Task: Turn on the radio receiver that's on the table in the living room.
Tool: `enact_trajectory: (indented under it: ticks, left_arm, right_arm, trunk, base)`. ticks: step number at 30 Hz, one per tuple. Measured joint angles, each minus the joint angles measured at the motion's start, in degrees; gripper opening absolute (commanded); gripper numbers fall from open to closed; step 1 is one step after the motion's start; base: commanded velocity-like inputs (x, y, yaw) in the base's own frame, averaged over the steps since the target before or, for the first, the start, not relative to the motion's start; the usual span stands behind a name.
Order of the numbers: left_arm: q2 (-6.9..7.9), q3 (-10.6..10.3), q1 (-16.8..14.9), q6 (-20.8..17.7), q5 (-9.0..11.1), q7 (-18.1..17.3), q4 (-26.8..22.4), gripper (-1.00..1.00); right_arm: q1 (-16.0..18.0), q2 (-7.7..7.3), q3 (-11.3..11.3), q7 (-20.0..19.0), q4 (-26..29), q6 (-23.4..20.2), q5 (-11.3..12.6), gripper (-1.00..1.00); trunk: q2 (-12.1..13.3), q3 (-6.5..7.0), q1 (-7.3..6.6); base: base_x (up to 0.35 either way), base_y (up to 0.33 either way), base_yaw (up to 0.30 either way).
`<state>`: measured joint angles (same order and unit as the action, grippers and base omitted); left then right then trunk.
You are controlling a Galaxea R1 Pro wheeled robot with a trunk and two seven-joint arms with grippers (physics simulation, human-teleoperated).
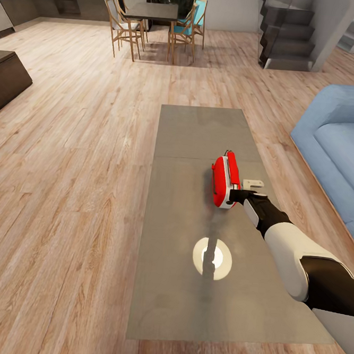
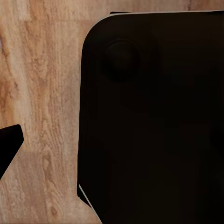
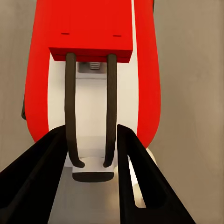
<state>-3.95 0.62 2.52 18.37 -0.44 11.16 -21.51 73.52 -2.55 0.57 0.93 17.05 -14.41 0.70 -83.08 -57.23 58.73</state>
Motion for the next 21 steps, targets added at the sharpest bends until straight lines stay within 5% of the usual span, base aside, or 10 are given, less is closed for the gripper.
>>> enact_trajectory:
  ticks: [21]
  left_arm:
    - [0.01,0.1,0.0,0.1,0.0,0.0,0.0,1.0]
  right_arm:
    - [0.0,0.0,0.0,0.0,0.0,0.0,0.0,-1.0]
  trunk:
    - [0.0,0.0,0.0]
  base:
    - [0.0,0.0,0.0]
